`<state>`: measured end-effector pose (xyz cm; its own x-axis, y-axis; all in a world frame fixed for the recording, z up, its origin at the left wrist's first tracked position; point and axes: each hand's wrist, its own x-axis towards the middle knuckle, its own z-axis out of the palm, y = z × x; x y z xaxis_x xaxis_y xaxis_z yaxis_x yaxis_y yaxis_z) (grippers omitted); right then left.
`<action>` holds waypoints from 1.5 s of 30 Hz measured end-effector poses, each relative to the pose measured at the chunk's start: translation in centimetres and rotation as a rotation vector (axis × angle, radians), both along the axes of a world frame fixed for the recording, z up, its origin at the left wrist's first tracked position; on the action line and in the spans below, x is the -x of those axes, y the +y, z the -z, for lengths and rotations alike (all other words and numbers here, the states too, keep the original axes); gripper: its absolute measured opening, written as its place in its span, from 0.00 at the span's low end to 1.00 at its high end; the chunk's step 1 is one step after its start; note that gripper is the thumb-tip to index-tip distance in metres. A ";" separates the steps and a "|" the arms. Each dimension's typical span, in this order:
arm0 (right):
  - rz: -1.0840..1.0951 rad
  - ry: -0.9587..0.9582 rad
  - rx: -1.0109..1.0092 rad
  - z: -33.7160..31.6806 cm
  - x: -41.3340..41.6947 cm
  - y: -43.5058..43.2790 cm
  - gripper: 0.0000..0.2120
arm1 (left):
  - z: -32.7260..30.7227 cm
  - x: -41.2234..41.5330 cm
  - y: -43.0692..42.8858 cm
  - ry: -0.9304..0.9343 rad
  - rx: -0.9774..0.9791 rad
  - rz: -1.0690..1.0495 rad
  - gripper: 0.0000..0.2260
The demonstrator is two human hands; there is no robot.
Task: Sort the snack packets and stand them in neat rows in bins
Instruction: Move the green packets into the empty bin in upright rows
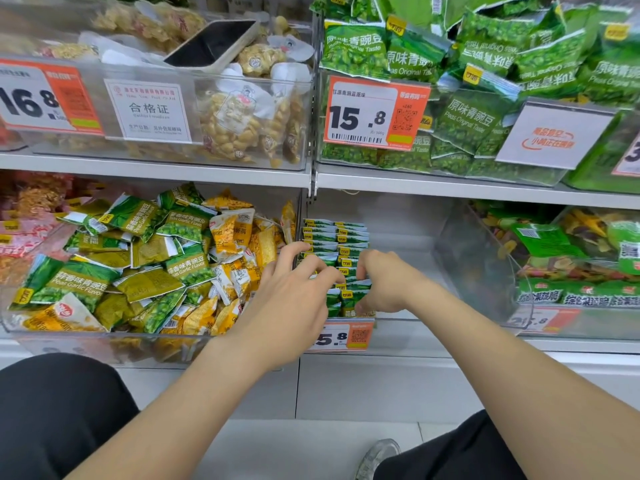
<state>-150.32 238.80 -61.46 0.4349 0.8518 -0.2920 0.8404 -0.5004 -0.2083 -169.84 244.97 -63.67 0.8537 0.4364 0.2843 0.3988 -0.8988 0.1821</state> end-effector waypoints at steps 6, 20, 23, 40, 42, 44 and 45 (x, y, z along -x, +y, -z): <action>0.102 -0.088 0.007 -1.9 0.3 -0.8 0.31 | 0.1 1.0 0.2 -0.014 0.027 0.097 0.18; -0.311 0.096 -0.616 -4.6 10.9 2.5 0.06 | -2.7 8.1 4.0 -0.139 0.147 -0.514 0.11; -0.424 0.086 -0.567 -3.1 13.0 4.9 0.09 | -3.0 10.2 5.3 0.007 0.031 -0.669 0.12; -0.477 -0.273 -0.598 -0.4 18.8 14.3 0.22 | -3.4 14.2 11.7 -0.076 -0.048 -0.798 0.32; -0.477 -0.325 -0.569 -0.1 18.8 14.7 0.25 | -3.3 14.0 12.6 -0.052 0.014 -0.750 0.35; -0.471 -0.379 -0.575 -0.1 19.0 15.0 0.27 | -2.9 13.7 13.0 -0.004 0.024 -0.734 0.34; -0.459 -0.397 -0.591 -0.2 19.0 15.1 0.29 | -2.7 13.6 13.0 0.018 -0.007 -0.749 0.32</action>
